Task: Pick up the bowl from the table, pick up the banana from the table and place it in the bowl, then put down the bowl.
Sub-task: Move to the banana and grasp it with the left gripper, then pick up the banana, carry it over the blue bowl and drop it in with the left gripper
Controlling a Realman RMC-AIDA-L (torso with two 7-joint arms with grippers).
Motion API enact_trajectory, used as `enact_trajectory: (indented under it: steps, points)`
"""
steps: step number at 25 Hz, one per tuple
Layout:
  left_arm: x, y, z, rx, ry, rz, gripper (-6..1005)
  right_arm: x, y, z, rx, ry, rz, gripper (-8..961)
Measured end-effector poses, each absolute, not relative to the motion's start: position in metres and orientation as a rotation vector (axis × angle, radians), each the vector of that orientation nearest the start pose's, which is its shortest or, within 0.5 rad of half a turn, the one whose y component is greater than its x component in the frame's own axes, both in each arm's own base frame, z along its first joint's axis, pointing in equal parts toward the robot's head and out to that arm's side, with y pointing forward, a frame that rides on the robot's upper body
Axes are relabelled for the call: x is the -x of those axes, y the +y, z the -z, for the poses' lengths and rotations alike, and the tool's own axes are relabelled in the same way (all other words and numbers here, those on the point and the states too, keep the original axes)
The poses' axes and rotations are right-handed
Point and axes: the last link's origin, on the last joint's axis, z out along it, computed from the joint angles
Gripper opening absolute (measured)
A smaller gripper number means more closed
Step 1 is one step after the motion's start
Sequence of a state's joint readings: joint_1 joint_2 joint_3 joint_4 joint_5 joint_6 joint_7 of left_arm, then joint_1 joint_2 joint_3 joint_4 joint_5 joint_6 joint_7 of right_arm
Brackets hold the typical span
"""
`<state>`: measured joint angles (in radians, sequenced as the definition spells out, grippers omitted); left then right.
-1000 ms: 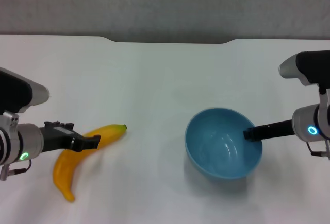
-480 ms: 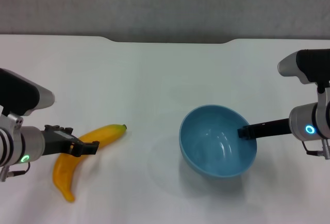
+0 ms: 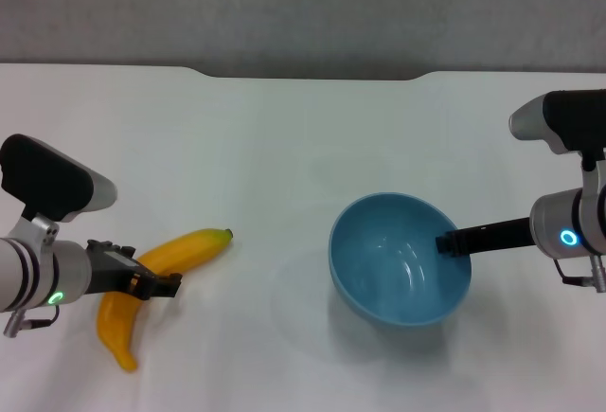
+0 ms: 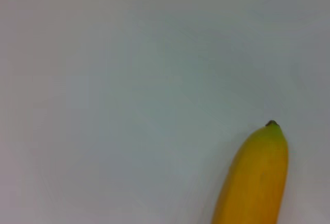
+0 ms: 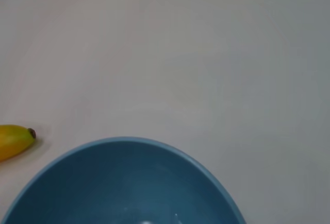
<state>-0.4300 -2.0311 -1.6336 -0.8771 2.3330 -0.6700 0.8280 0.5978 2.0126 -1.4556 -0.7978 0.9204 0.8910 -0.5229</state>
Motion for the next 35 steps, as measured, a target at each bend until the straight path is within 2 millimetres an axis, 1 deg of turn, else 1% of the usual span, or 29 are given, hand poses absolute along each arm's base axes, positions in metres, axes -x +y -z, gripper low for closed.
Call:
enact_trajectory:
  steps: [9, 14, 20, 24, 27, 29, 30, 33, 35]
  points:
    - [0.307, 0.375, 0.033, 2.238, -0.908, -0.163, 845, -0.260, 0.391, 0.042, 2.254, 1.364, 0.012, 35]
    - [0.309, 0.374, 0.033, 2.237, -0.912, -0.167, 613, -0.260, 0.391, 0.042, 2.256, 1.361, 0.010, 36]
    - [0.308, 0.376, 0.032, 2.230, -0.904, -0.161, 545, -0.261, 0.391, 0.042, 2.255, 1.364, 0.010, 35]
    - [0.304, 0.378, 0.031, 2.223, -0.901, -0.137, 499, -0.261, 0.391, 0.043, 2.256, 1.364, 0.011, 35]
    - [0.297, 0.381, 0.026, 2.212, -0.912, -0.081, 492, -0.263, 0.390, 0.043, 2.254, 1.369, 0.016, 36]
    - [0.284, 0.386, 0.016, 2.196, -0.921, 0.004, 497, -0.265, 0.389, 0.043, 2.253, 1.381, 0.024, 36]
    - [0.281, 0.387, 0.014, 2.194, -0.920, 0.021, 499, -0.266, 0.388, 0.044, 2.253, 1.388, 0.031, 36]
    - [0.258, 0.390, -0.002, 2.183, -0.894, 0.153, 506, -0.268, 0.388, 0.047, 2.253, 1.407, 0.054, 35]
    - [0.241, 0.389, -0.010, 2.179, -0.893, 0.269, 510, -0.266, 0.390, 0.049, 2.255, 1.413, 0.061, 35]
